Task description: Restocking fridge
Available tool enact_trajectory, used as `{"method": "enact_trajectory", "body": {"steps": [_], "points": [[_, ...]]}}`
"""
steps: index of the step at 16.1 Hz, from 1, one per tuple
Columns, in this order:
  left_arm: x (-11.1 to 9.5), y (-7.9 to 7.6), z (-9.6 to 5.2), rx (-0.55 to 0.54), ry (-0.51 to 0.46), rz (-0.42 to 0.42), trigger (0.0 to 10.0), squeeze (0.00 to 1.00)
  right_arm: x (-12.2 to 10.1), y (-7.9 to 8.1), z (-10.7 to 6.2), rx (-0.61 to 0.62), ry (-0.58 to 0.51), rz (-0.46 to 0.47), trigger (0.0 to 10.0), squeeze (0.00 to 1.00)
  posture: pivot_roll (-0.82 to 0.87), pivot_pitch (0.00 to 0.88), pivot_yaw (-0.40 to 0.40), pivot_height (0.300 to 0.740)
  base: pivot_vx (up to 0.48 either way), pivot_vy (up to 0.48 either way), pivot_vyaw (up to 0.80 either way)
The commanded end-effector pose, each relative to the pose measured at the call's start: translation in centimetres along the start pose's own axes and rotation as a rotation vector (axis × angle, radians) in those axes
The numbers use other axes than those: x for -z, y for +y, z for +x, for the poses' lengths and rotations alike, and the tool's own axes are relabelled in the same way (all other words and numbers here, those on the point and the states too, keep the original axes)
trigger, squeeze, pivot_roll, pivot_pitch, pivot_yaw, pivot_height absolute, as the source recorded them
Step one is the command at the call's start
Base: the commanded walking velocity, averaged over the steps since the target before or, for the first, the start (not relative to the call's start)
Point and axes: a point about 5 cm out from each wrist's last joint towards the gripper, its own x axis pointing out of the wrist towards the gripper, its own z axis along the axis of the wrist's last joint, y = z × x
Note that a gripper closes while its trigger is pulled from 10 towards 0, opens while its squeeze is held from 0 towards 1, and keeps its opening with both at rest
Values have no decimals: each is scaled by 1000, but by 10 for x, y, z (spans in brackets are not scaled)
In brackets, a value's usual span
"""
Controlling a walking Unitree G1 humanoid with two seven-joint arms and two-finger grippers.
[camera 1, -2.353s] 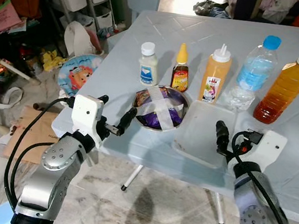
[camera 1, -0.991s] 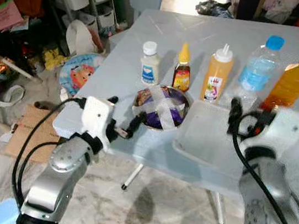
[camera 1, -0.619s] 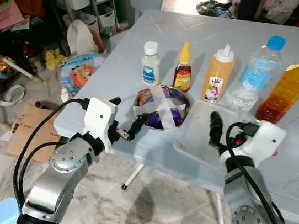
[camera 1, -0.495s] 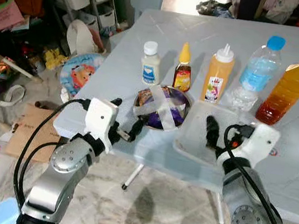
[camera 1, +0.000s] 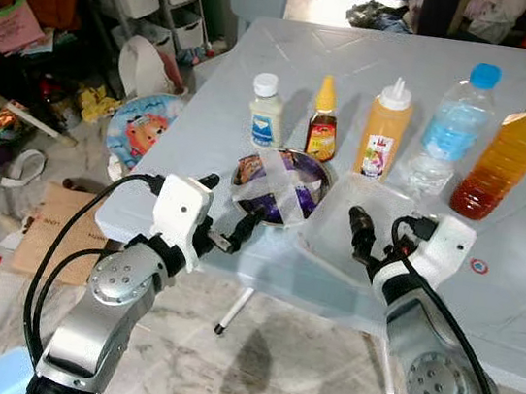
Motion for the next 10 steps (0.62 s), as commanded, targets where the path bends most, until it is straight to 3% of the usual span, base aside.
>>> {"method": "enact_trajectory", "body": {"steps": [1,4,7,10], "points": [[-3,2,-2,-8,2,30,10000,0,-2,1,3,29,-31,29,10000,0,-85,56,125,740,0,0,0],[-2,1,-1,-13,5,31,10000,0,-24,-20,3,128,-142,-53,10000,0,-88,55,126,740,0,0,0],[-2,1,1,-20,5,35,10000,0,-30,-27,2,156,-167,-83,10000,0,-93,53,126,740,0,0,0],[-3,3,1,-26,2,41,10000,0,-17,-2,-1,16,-121,-54,10000,0,-90,51,125,740,0,0,0]]}}
